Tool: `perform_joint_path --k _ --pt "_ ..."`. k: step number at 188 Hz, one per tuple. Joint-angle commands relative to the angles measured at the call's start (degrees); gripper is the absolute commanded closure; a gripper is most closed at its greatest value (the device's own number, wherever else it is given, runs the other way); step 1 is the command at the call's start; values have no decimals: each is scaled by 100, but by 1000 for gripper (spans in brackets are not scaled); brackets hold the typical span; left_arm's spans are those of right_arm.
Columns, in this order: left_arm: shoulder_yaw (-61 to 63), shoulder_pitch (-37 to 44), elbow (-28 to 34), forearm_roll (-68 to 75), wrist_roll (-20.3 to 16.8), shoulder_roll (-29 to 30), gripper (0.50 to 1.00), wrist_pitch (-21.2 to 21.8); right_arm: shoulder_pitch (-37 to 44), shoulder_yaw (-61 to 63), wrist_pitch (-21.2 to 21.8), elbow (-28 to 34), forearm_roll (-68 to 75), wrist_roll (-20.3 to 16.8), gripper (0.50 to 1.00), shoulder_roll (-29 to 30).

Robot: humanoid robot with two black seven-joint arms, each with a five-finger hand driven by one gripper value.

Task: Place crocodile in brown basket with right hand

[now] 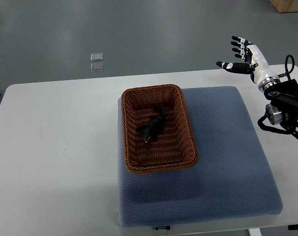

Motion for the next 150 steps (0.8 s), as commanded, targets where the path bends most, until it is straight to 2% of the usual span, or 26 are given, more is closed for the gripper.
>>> perform_joint_path --k 1,33,59,150 --pt "0 1 0 0 0 0 500 0 -153 346 238 2 276 -13 597 -4" --pt "0 -8 0 0 0 0 500 0 -478 821 871 -7 293 -4 583 5" --pt "0 1 0 0 0 0 500 0 -522 856 1108 -7 293 -4 572 32" --pt "0 1 0 0 0 0 500 0 -663 865 1135 -51 293 -4 570 -21"
